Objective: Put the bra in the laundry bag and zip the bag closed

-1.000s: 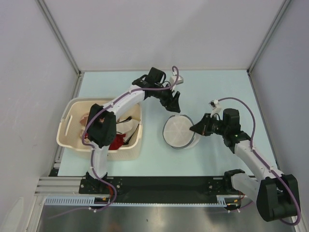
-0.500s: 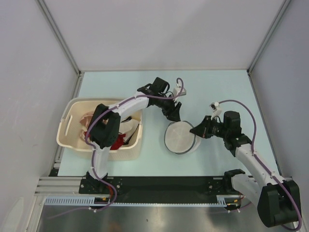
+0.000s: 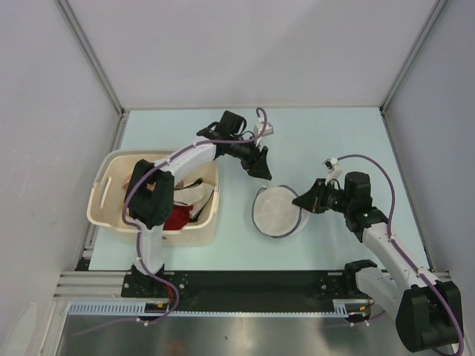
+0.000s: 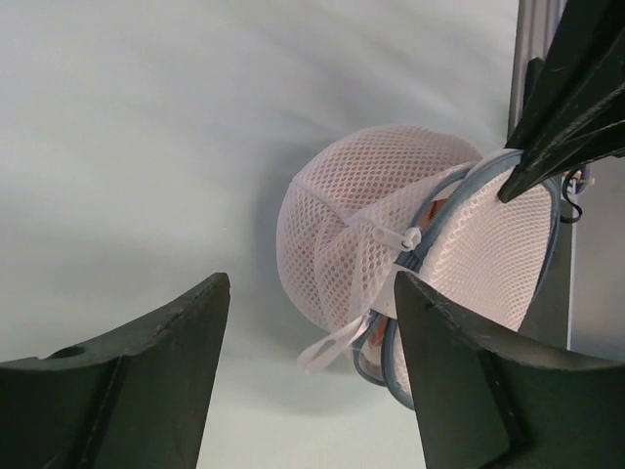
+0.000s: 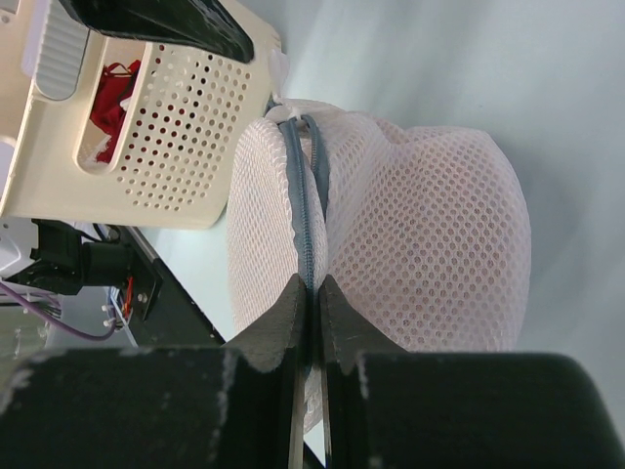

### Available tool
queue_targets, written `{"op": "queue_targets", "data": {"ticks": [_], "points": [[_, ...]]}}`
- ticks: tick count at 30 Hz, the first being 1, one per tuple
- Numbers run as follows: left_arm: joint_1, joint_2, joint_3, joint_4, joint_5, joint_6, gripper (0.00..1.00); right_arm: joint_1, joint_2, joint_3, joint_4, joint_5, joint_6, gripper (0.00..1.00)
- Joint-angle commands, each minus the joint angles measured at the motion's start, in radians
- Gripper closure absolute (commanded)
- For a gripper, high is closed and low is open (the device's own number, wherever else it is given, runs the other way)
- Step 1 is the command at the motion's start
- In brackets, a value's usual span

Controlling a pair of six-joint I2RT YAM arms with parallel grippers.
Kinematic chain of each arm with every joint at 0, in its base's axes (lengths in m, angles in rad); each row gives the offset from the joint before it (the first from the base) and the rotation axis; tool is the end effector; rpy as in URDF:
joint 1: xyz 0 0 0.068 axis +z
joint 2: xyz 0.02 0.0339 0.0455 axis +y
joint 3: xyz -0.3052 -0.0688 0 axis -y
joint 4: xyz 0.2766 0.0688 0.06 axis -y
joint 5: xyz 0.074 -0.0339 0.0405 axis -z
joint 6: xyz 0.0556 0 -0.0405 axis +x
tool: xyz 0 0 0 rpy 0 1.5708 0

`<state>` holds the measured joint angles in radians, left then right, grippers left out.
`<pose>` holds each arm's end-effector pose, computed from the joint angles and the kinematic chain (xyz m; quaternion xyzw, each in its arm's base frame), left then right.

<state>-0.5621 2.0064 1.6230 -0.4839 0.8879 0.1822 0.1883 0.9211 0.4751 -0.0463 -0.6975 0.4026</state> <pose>0.3987 -0.3021 0.2592 0.4461 0.7359 -0.4547 0.2294 0.2031 0.0751 0.2362 -0.0882 0.8206 0.4210 0.3763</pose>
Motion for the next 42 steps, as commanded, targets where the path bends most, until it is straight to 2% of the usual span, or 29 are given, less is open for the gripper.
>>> {"op": "queue_targets", "data": {"ticks": [1, 14, 22, 25, 26, 28, 29, 31, 32, 33, 35, 36, 39, 42], "points": [[0.008, -0.077, -0.023, 0.05, 0.144, 0.006, 0.26, 0.002, -0.018, 0.0, 0.016, -0.01, -0.008, 1.0], [-0.041, 0.0, -0.025, -0.07, 0.158, 0.114, 0.27, 0.002, -0.031, 0.0, 0.011, -0.014, -0.007, 1.0], [-0.053, 0.037, -0.025, -0.099, 0.129, 0.122, 0.33, 0.0, -0.031, -0.001, 0.011, -0.019, -0.007, 1.0], [-0.059, 0.025, -0.015, -0.091, 0.087, 0.105, 0.54, 0.0, -0.033, 0.0, 0.005, -0.014, -0.007, 1.0], [-0.062, 0.002, -0.021, -0.062, 0.066, 0.093, 0.67, -0.001, -0.034, 0.0, 0.0, -0.011, -0.001, 1.0], [-0.076, -0.037, -0.064, -0.001, -0.036, 0.033, 0.87, 0.0, -0.039, -0.001, -0.013, -0.004, 0.014, 0.98], [-0.082, -0.063, -0.087, 0.058, -0.061, 0.023, 0.9, 0.002, -0.041, -0.001, -0.021, -0.002, 0.031, 0.97], [-0.105, -0.151, -0.164, 0.117, -0.166, -0.009, 1.0, 0.002, -0.047, 0.0, -0.065, 0.013, 0.047, 0.86], [-0.114, -0.185, -0.201, 0.196, -0.2, -0.016, 1.0, 0.002, -0.048, 0.011, -0.085, 0.01, 0.05, 0.82], [-0.136, -0.257, -0.272, 0.235, -0.237, -0.023, 1.0, 0.0, -0.051, 0.02, -0.107, 0.013, 0.053, 0.69], [-0.163, -0.319, -0.336, 0.321, -0.37, -0.029, 1.0, 0.0, -0.07, 0.052, -0.174, 0.033, 0.059, 0.58], [-0.192, -0.349, -0.386, 0.343, -0.41, -0.029, 1.0, -0.001, -0.074, 0.065, -0.203, 0.036, 0.058, 0.49], [-0.248, -0.431, -0.465, 0.406, -0.57, -0.03, 1.0, -0.01, -0.088, 0.135, -0.269, 0.076, 0.045, 0.34], [-0.298, -0.478, -0.512, 0.427, -0.711, -0.024, 1.0, -0.036, -0.08, 0.187, -0.261, 0.059, 0.044, 0.3]]}}
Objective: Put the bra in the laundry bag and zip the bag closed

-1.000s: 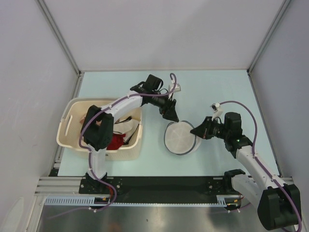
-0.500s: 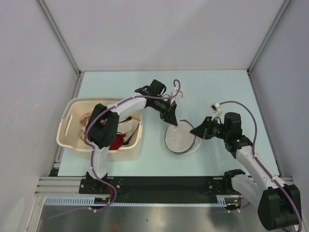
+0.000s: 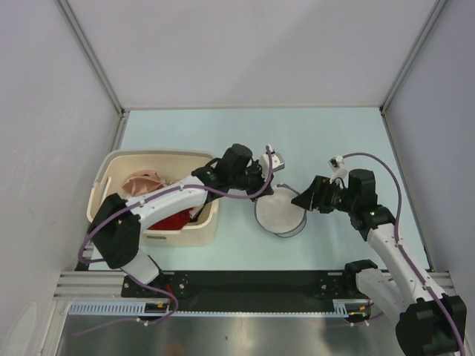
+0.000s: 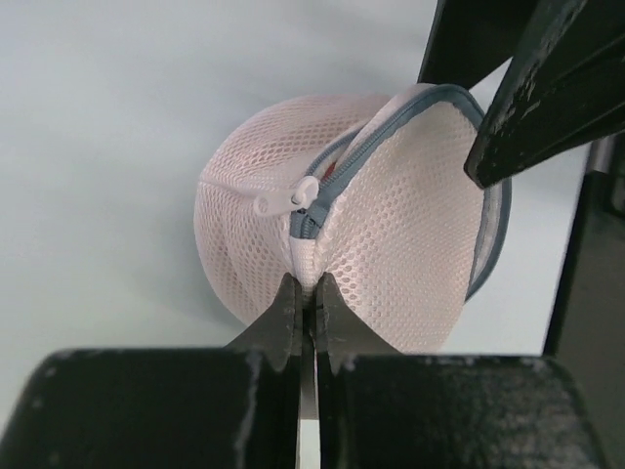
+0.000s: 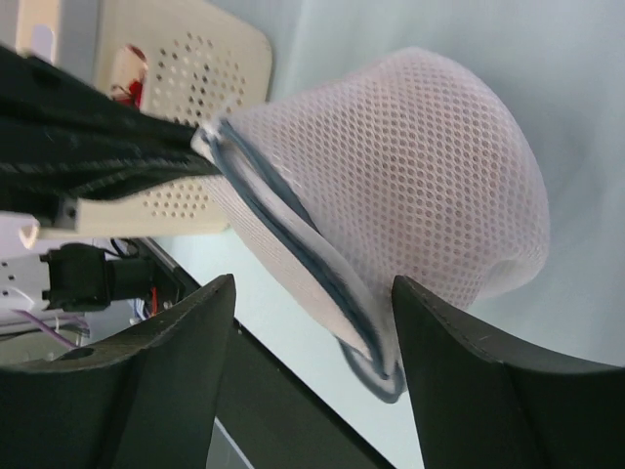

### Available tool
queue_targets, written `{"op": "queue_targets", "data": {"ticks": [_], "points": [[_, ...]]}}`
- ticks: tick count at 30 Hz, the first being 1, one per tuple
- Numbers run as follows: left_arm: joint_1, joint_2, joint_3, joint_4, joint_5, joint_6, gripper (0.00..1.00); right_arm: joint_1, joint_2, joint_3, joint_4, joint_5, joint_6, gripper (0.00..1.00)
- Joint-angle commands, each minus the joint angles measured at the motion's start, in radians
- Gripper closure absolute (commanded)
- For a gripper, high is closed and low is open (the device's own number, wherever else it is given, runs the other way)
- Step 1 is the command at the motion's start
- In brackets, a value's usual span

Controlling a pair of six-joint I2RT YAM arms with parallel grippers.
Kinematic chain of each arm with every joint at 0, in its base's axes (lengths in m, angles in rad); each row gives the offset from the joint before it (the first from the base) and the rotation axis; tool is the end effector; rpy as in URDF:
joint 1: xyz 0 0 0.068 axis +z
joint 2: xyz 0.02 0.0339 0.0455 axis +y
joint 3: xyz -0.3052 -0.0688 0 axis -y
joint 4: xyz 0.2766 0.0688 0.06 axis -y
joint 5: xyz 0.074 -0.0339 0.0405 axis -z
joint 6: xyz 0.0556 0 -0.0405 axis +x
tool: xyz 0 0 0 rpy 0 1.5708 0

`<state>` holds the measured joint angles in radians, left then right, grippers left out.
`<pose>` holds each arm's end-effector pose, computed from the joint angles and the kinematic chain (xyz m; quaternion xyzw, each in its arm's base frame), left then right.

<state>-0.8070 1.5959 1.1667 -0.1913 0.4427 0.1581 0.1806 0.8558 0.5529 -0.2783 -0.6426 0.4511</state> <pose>0.2631 -0.3091 0.2858 0.4915 0.7219 -0.3273 0.3608 0.1916 0.0689 0.2537 -0.0360 0.8476 0.4041 0.3419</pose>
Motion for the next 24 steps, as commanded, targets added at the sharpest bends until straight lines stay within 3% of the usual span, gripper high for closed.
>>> {"op": "queue_targets", "data": {"ticks": [1, 7, 11, 18, 24], "points": [[-0.064, -0.079, -0.07, 0.16, -0.295, -0.003, 1.0, -0.033, -0.009, 0.119, -0.018, -0.008, -0.005, 0.29], [-0.149, -0.129, -0.133, 0.206, -0.501, 0.001, 1.0, -0.033, 0.087, 0.206, 0.016, -0.054, -0.031, 0.28], [-0.176, -0.131, -0.133, 0.207, -0.519, 0.011, 1.0, 0.012, 0.123, 0.219, 0.085, -0.087, -0.061, 0.31], [-0.198, -0.129, -0.142, 0.205, -0.519, 0.041, 1.0, 0.089, 0.232, 0.229, 0.25, -0.068, -0.084, 0.45], [-0.199, -0.143, -0.157, 0.204, -0.498, 0.063, 1.0, 0.1, 0.324, 0.3, 0.234, -0.084, -0.155, 0.63]]}}
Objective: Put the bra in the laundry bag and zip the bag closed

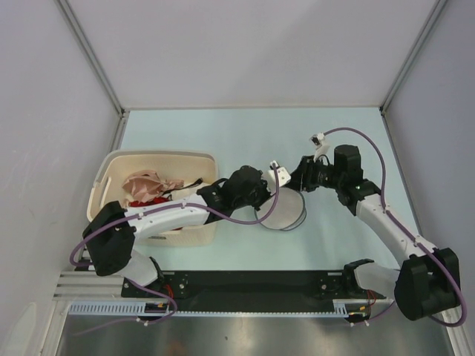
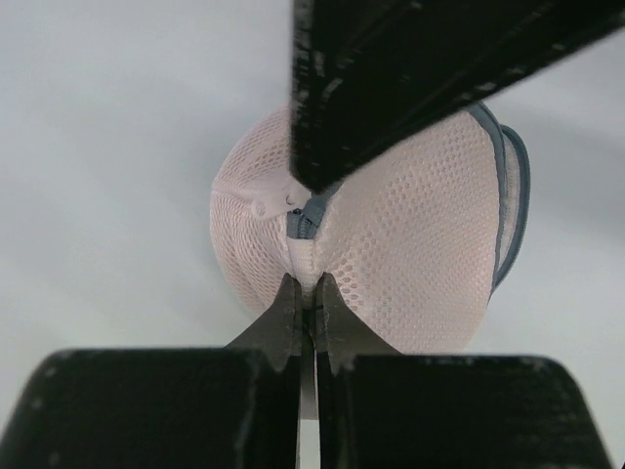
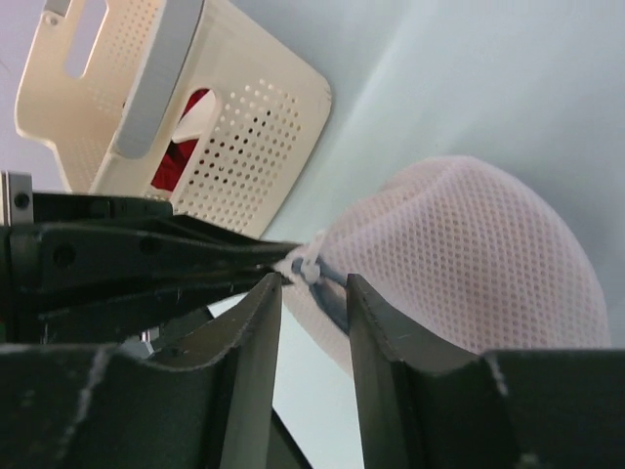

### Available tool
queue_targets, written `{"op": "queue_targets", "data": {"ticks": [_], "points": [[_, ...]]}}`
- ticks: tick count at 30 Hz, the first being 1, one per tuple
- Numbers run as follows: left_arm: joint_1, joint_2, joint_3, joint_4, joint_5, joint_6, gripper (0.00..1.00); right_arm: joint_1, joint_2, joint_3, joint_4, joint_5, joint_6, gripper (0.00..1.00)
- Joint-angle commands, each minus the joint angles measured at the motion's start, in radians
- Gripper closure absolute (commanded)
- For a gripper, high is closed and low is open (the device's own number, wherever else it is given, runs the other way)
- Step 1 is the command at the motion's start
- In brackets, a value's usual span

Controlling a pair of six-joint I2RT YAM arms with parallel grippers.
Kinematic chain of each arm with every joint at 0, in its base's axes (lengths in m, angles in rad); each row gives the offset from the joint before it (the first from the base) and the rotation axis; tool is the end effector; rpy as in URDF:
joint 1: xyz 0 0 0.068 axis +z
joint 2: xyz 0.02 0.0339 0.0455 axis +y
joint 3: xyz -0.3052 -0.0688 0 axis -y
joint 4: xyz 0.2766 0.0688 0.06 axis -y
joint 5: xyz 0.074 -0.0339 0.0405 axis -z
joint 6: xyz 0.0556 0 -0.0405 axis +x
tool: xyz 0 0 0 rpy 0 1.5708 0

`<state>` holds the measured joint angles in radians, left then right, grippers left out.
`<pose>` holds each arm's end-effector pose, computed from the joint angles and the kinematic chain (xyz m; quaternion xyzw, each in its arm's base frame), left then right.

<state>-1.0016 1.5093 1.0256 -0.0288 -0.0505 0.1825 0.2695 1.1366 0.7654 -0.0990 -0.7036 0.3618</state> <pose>0.2109 -0.3244 0.2791 0.4710 0.7232 -0.1810 0.4716 0.2554 0.1079 0.2932 -0.1431 0.8076 0.4316 0.3755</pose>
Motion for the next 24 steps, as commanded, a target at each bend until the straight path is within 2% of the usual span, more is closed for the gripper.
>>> {"op": "queue_targets", "data": {"ticks": [1, 4, 11, 24], "points": [[-0.005, -0.06, -0.018, 0.043, 0.0, 0.04, 1.0, 0.016, 0.051, 0.094, 0.056, -0.03, -0.073, 0.63], [-0.005, -0.058, -0.016, 0.041, 0.005, 0.048, 1.0, 0.023, 0.08, 0.124, 0.062, -0.06, -0.087, 0.62], [-0.006, -0.058, -0.01, 0.043, -0.009, 0.049, 1.0, 0.057, 0.212, 0.225, -0.071, -0.06, -0.124, 0.57], [-0.011, -0.058, -0.005, 0.038, -0.008, 0.055, 1.0, 0.099, 0.256, 0.27, -0.14, -0.04, -0.173, 0.63]]}}
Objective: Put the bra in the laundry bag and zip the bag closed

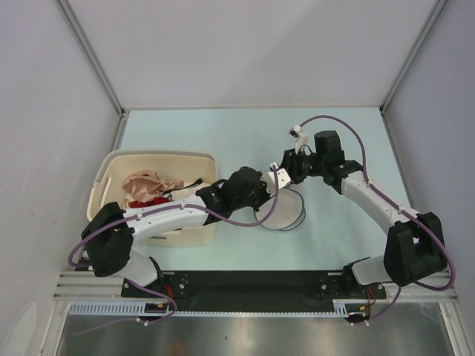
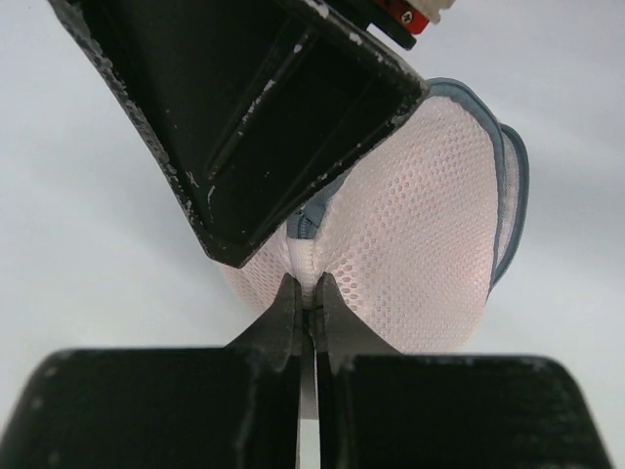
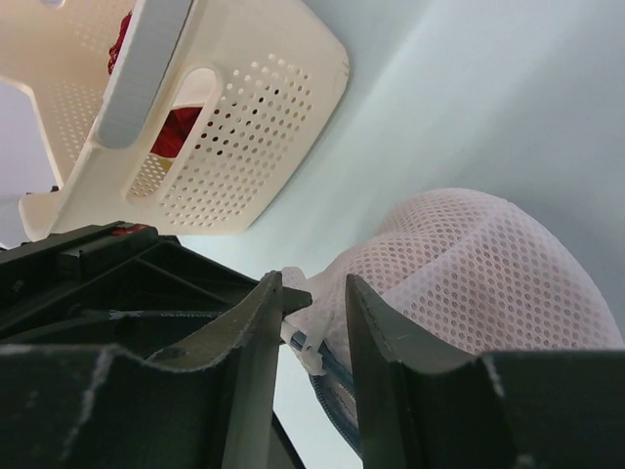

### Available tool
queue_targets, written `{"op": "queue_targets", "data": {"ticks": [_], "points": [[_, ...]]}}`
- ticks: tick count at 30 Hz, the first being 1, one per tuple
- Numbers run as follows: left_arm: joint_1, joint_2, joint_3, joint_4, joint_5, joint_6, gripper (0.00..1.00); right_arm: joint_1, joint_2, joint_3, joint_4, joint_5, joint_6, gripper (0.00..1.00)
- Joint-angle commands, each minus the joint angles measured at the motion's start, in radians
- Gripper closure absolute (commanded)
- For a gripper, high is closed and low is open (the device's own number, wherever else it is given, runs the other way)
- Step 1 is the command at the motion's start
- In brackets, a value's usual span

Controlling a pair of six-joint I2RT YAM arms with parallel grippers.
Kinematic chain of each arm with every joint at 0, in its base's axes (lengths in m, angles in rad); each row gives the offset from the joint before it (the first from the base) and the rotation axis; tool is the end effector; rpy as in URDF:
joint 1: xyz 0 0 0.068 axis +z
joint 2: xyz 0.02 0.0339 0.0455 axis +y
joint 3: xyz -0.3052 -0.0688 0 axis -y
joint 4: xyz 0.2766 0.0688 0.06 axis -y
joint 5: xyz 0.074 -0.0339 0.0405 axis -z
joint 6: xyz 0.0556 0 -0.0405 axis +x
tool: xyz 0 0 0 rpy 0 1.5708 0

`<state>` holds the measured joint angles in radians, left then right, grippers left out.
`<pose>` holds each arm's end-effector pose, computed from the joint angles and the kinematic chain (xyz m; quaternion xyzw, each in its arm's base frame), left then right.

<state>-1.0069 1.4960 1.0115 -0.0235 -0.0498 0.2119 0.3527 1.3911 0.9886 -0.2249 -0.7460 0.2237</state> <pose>0.2071 -0.3223 0.2791 0.4829 0.7139 -0.1763 0.4754 0.3027 0.1516 0.2932 -0.2187 0.8171 0.4315 0.3134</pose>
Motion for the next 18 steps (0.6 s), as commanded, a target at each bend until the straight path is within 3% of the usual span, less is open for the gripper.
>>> {"op": "queue_targets", "data": {"ticks": [1, 14, 18], "points": [[-0.007, -0.043, 0.009, 0.031, -0.009, 0.026, 1.0, 0.015, 0.0, 0.047, -0.02, 0.0, -0.037, 0.64], [-0.006, -0.045, 0.007, 0.031, -0.01, 0.032, 1.0, 0.025, -0.04, 0.024, -0.057, 0.042, -0.06, 0.68], [-0.006, -0.042, 0.006, 0.031, -0.009, 0.03, 1.0, 0.025, -0.046, 0.027, -0.065, 0.048, -0.061, 0.83]]}}
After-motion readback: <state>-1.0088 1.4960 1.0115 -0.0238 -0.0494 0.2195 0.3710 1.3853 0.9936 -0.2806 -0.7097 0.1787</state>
